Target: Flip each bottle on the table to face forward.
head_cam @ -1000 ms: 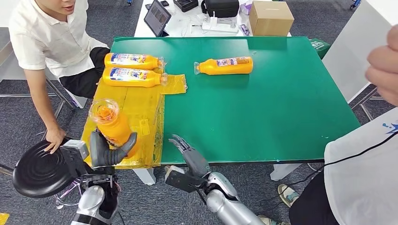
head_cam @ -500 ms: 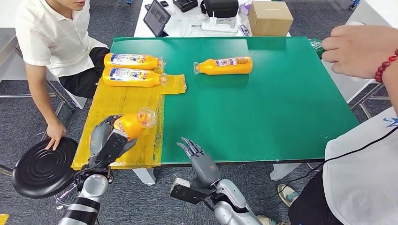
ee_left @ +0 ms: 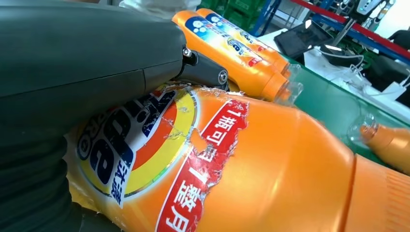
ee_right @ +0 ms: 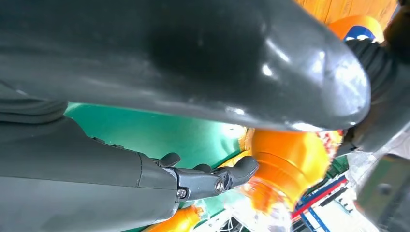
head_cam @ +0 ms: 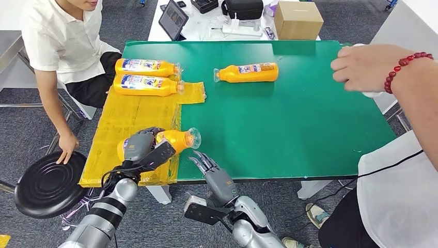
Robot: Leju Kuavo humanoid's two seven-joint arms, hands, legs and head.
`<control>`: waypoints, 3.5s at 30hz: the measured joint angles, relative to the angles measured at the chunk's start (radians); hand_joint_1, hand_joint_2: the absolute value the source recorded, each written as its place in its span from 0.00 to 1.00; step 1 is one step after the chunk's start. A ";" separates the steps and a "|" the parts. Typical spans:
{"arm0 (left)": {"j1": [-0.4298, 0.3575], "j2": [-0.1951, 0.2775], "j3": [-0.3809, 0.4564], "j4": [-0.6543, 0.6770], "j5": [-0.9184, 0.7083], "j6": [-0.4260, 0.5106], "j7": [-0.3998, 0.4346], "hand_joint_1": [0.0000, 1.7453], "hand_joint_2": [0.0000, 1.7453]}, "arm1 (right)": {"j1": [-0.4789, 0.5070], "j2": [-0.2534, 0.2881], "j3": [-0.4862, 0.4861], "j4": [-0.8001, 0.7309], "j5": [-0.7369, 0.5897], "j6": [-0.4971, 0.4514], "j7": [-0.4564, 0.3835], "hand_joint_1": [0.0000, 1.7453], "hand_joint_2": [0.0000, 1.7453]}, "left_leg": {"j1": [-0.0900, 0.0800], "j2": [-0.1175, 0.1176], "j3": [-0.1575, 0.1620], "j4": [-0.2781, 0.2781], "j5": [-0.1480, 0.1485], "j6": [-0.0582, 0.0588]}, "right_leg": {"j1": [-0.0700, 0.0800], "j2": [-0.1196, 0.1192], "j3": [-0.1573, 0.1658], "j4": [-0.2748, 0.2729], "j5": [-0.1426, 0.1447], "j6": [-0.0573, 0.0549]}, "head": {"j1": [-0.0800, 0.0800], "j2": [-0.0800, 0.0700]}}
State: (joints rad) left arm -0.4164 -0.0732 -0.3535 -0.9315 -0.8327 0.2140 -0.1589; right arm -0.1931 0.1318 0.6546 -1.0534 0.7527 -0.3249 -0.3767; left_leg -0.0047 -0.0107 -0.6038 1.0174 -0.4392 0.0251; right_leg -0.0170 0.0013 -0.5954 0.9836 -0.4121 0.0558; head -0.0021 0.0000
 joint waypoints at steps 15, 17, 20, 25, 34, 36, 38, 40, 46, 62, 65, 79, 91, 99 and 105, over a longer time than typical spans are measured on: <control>-0.184 -0.053 -0.029 0.339 -0.122 0.035 0.134 0.00 1.00 | -0.029 0.027 0.000 0.061 -0.064 0.020 -0.036 0.00 0.00 | 0.000 0.001 0.006 0.000 0.000 0.000 | 0.000 0.000 0.006 0.000 0.000 0.000 | 0.000 0.000; -0.202 -0.056 -0.034 0.377 -0.136 0.006 0.168 0.00 1.00 | -0.032 0.031 0.000 0.073 -0.064 0.021 -0.039 0.00 0.00 | 0.000 0.001 0.006 0.000 0.000 0.000 | 0.000 0.001 0.006 0.000 0.000 0.000 | 0.000 0.000; -0.223 -0.059 -0.038 0.425 -0.137 -0.034 0.199 0.00 1.00 | -0.040 0.038 0.000 0.097 -0.064 0.021 -0.045 0.00 0.00 | 0.000 0.002 0.006 0.000 0.000 0.000 | 0.000 0.001 0.006 0.001 0.000 0.000 | 0.000 0.000; -0.259 -0.061 -0.039 0.481 -0.146 -0.081 0.212 0.00 1.00 | -0.055 0.047 0.000 0.135 -0.064 0.016 -0.055 0.00 0.00 | 0.000 0.001 0.008 0.000 0.000 0.000 | 0.000 0.001 0.008 0.001 0.000 0.000 | 0.000 0.000; -0.276 -0.062 -0.040 0.513 -0.156 -0.109 0.212 0.00 1.00 | -0.065 0.050 0.000 0.175 -0.065 0.012 -0.059 0.00 0.00 | 0.000 0.001 0.016 -0.001 0.000 0.000 | 0.000 0.001 0.015 0.001 0.000 -0.001 | 0.000 0.000; -0.277 -0.062 -0.040 0.516 -0.159 -0.111 0.209 0.00 1.00 | -0.065 0.050 0.000 0.180 -0.065 0.011 -0.060 0.00 0.50 | 0.000 0.001 0.017 -0.001 0.000 0.000 | 0.000 0.001 0.016 0.001 0.000 -0.001 | 0.000 0.000; -0.277 -0.062 -0.040 0.516 -0.161 -0.112 0.198 0.00 1.00 | -0.065 0.050 0.000 0.186 -0.065 0.007 -0.063 0.00 1.00 | 0.000 0.001 0.017 -0.001 0.000 0.000 | 0.000 0.001 0.016 0.001 0.000 -0.001 | 0.000 0.000; -0.276 -0.063 -0.040 0.516 -0.153 -0.108 0.176 0.00 1.00 | -0.065 0.050 0.000 0.191 -0.064 0.001 -0.066 0.00 1.00 | 0.000 0.001 0.017 -0.001 0.000 0.000 | 0.000 0.001 0.016 0.001 0.000 -0.001 | 0.000 0.000; -0.252 -0.067 0.000 0.474 0.021 -0.165 0.030 0.00 1.00 | -0.062 0.050 0.000 0.205 -0.063 -0.022 -0.075 0.00 1.00 | 0.000 -0.003 0.017 -0.001 0.000 0.000 | 0.000 -0.001 0.017 0.001 -0.001 -0.001 | 0.000 0.000; 0.024 -0.029 0.017 -0.055 0.356 -0.151 -0.006 0.00 1.00 | 0.007 0.025 -0.015 0.200 -0.052 -0.077 -0.064 0.00 1.00 | 0.000 -0.002 0.003 0.000 0.000 0.000 | 0.000 0.000 0.004 0.001 -0.001 -0.001 | 0.000 0.000; 0.075 -0.011 0.017 -0.154 0.388 -0.157 -0.010 0.00 1.00 | 0.020 0.019 -0.024 0.195 -0.047 -0.083 -0.063 0.00 1.00 | 0.000 -0.002 0.001 0.000 0.000 0.000 | 0.000 0.000 0.001 0.001 -0.001 -0.001 | 0.000 0.000; 0.209 0.021 0.021 -0.390 0.551 -0.172 -0.066 0.00 1.00 | 0.051 0.008 -0.051 0.153 -0.050 -0.095 -0.072 0.00 1.00 | 0.000 -0.002 0.000 0.000 0.000 0.000 | 0.000 0.000 0.000 0.001 -0.001 -0.001 | 0.000 0.000; 0.429 0.018 0.098 -0.617 0.892 -0.235 -0.136 0.00 1.00 | 0.142 -0.075 -0.156 -0.070 0.062 -0.221 -0.032 0.00 1.00 | 0.000 0.000 -0.002 0.000 -0.001 -0.001 | 0.000 0.000 -0.002 0.000 -0.001 -0.001 | 0.000 0.000; 0.484 0.001 0.110 -0.678 0.874 -0.222 -0.160 0.00 1.00 | 0.142 -0.170 -0.243 -0.110 0.276 -0.275 0.068 0.00 1.00 | -0.001 0.000 -0.001 0.000 -0.001 0.000 | 0.000 0.000 -0.001 0.000 -0.001 0.000 | 0.000 0.000; 0.473 -0.010 0.104 -0.683 0.863 -0.217 -0.165 0.00 1.00 | 0.054 -0.233 -0.276 -0.054 0.359 -0.271 0.089 0.00 1.00 | -0.001 0.000 0.000 0.000 -0.001 0.000 | 0.000 0.000 -0.001 0.000 0.000 0.000 | 0.000 0.000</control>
State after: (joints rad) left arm 0.0566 -0.0834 -0.2493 -1.6143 0.0303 -0.0028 -0.3241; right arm -0.1392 -0.1012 0.3791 -1.1076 1.1120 -0.5955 -0.2878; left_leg -0.0052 -0.0103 -0.6039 1.0173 -0.4397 0.0248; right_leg -0.0172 0.0012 -0.5959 0.9834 -0.4123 0.0556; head -0.0021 0.0000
